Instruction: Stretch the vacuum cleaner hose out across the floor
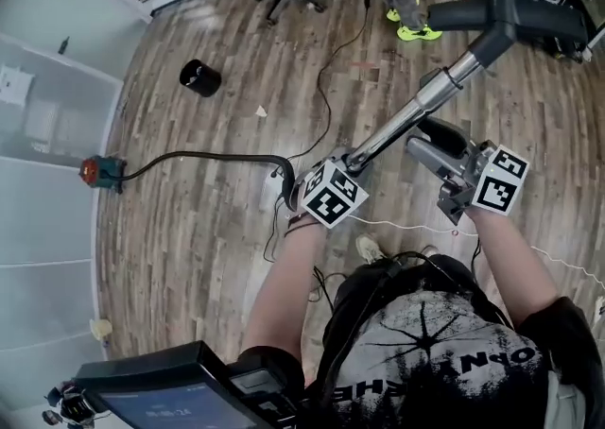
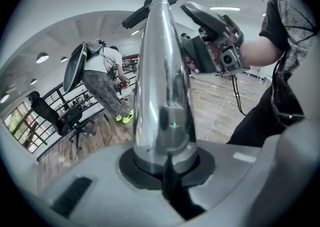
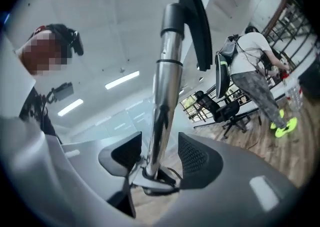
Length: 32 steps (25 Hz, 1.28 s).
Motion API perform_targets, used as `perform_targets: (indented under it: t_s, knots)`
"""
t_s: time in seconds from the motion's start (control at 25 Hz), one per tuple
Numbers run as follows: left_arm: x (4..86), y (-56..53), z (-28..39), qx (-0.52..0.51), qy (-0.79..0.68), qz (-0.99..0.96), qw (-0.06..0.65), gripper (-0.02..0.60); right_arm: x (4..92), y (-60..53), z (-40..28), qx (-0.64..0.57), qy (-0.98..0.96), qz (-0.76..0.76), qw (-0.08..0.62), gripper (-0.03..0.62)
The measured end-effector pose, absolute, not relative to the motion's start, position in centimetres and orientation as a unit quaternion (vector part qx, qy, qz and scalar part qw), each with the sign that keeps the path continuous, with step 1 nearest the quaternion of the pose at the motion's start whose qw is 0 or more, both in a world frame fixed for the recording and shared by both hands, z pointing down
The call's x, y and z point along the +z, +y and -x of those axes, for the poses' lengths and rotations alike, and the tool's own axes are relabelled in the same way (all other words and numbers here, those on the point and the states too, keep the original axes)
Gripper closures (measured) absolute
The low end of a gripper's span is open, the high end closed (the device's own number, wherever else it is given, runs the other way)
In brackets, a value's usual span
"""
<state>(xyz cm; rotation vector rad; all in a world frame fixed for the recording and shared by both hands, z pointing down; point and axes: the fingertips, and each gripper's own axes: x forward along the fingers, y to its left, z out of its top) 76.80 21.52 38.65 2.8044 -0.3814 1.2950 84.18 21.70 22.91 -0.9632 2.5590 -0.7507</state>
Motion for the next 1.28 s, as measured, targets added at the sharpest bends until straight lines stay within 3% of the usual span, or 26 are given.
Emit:
perform_targets:
  t_s: [0.08, 0.28, 0.4, 0.6, 0.8, 0.88, 1.28]
  knots:
    - [39.7, 21.9, -78.2, 0.432, -0.117, -0.894, 0.008, 0.541, 24.6, 24.5, -86.2, -0.199, 0.915, 0.348, 0.047, 0.377]
    - [43.7, 23.4, -82.0, 0.474, -0.087, -0.876, -0.010, 0.541, 25.8, 29.3, -88.6, 0.070, 0.909, 0.284, -0.297, 0.401]
    - [46.2, 24.5, -83.6, 0.487, -0.065, -0.871, -0.007, 0.541, 27.4, 29.1, -88.5, 0.195, 0.854, 0.228, -0.426, 0.401]
    - [49.0, 24.8, -85.3, 0.502, -0.023, -0.865, -0.006, 0.541, 34.2, 26.0, -88.5, 0.246, 0.750, 0.138, -0.598, 0.353]
    - [50.7, 24.3, -85.1, 0.505, 0.018, -0.863, 0.004, 0.541, 40.7, 22.8, -89.4, 0.228, 0.678, 0.091, -0.693, 0.365]
    - [50.9, 24.1, -84.8, 0.505, 0.028, -0.863, 0.010, 0.541, 42.1, 21.8, -89.3, 0.215, 0.663, 0.086, -0.712, 0.428]
    - [56.4, 25.8, -84.3, 0.534, 0.071, -0.842, 0.017, 0.540, 49.9, 23.2, -89.4, 0.149, 0.661, 0.054, -0.733, 0.461]
